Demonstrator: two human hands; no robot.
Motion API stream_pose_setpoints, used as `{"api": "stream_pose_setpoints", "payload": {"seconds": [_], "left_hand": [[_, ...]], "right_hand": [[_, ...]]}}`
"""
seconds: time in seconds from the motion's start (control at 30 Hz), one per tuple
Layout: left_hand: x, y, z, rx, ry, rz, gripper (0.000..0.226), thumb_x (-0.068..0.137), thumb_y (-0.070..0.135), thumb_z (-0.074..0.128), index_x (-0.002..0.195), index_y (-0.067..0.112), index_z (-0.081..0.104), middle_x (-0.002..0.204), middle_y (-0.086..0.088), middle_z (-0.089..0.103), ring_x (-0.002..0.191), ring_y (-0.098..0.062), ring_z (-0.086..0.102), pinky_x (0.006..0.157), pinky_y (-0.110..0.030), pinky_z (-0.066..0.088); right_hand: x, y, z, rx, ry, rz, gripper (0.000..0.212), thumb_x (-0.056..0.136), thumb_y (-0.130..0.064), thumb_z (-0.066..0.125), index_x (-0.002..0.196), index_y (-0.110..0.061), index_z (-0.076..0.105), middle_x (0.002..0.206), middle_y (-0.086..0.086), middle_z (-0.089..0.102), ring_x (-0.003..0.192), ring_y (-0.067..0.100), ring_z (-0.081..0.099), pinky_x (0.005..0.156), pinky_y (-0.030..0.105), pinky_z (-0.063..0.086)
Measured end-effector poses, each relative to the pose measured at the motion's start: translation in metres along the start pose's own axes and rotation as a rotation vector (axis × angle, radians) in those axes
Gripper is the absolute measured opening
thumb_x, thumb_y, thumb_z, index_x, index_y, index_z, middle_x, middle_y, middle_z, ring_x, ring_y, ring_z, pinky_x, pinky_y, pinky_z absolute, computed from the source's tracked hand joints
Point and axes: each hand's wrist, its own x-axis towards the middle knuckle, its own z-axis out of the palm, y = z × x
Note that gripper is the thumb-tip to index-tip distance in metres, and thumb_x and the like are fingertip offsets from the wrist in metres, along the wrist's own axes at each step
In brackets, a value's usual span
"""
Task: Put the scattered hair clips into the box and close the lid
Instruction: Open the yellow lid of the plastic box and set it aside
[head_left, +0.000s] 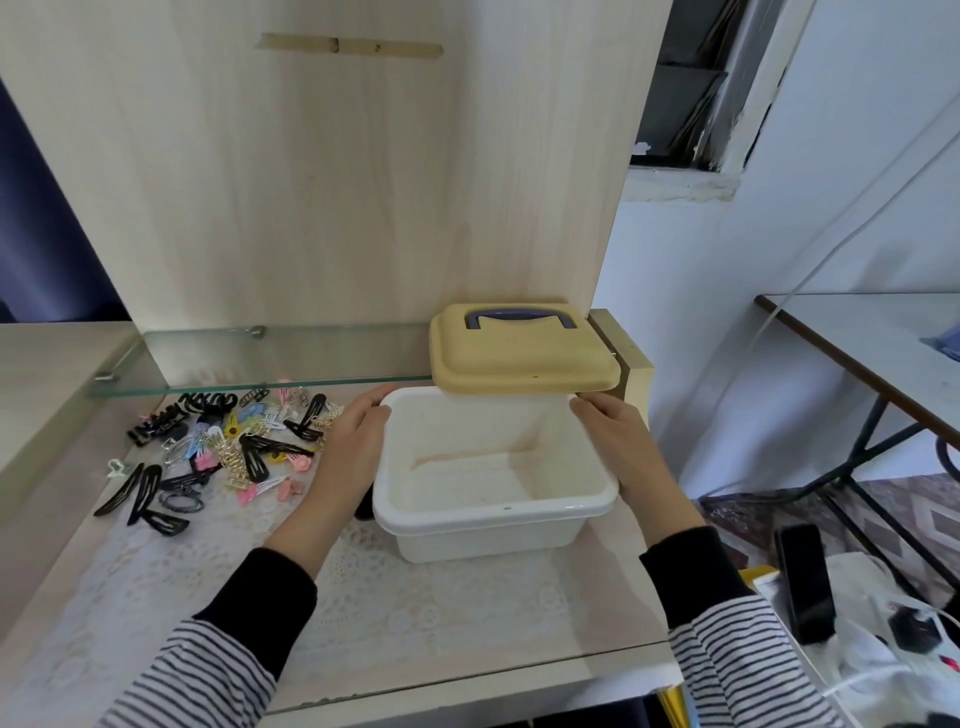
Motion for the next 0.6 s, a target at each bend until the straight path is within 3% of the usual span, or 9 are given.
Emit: {"api": "stream_pose_setpoints", "payload": {"seconds": [0.2, 0.27, 0.37, 0.6], "left_hand": [[-0.003, 0.000, -0.003, 0.002, -0.015, 0.013, 0.034, 0.092, 0.010, 0.043, 0.111, 0.025, 0.067, 0.104, 0.016, 0.064, 0.097, -0.005, 0.060, 0.074, -0.026, 0.048], [-0.003, -0.001, -0.005, 0.015, -0.016, 0.014, 0.036, 0.092, 0.011, 0.043, 0.114, 0.025, 0.068, 0.107, 0.014, 0.065, 0.099, -0.007, 0.060, 0.075, -0.028, 0.048], [-0.006, -0.003, -0.009, 0.028, -0.005, 0.005, 0.036, 0.091, 0.012, 0.043, 0.113, 0.026, 0.068, 0.108, 0.012, 0.066, 0.100, -0.007, 0.060, 0.071, -0.027, 0.046], [-0.018, 0.002, -0.013, -0.009, -0.002, -0.009, 0.035, 0.092, 0.009, 0.043, 0.109, 0.028, 0.066, 0.102, 0.016, 0.064, 0.089, 0.000, 0.059, 0.064, -0.023, 0.043]], "right_hand": [[-0.006, -0.004, -0.001, -0.003, -0.034, 0.034, 0.024, 0.091, -0.021, 0.048, 0.093, -0.004, 0.064, 0.082, 0.004, 0.059, 0.070, 0.018, 0.054, 0.057, 0.024, 0.042], [-0.007, -0.004, -0.001, 0.002, -0.038, 0.049, 0.025, 0.091, -0.021, 0.048, 0.084, 0.002, 0.057, 0.076, 0.006, 0.054, 0.066, 0.019, 0.051, 0.054, 0.022, 0.040], [-0.011, -0.004, 0.000, 0.022, -0.037, 0.072, 0.025, 0.092, -0.021, 0.049, 0.071, -0.008, 0.053, 0.064, 0.001, 0.051, 0.057, 0.016, 0.049, 0.047, 0.018, 0.038], [-0.021, -0.003, 0.004, 0.005, -0.046, 0.075, 0.021, 0.089, -0.023, 0.049, 0.077, -0.007, 0.056, 0.075, 0.009, 0.046, 0.067, 0.019, 0.045, 0.058, 0.026, 0.036]]}}
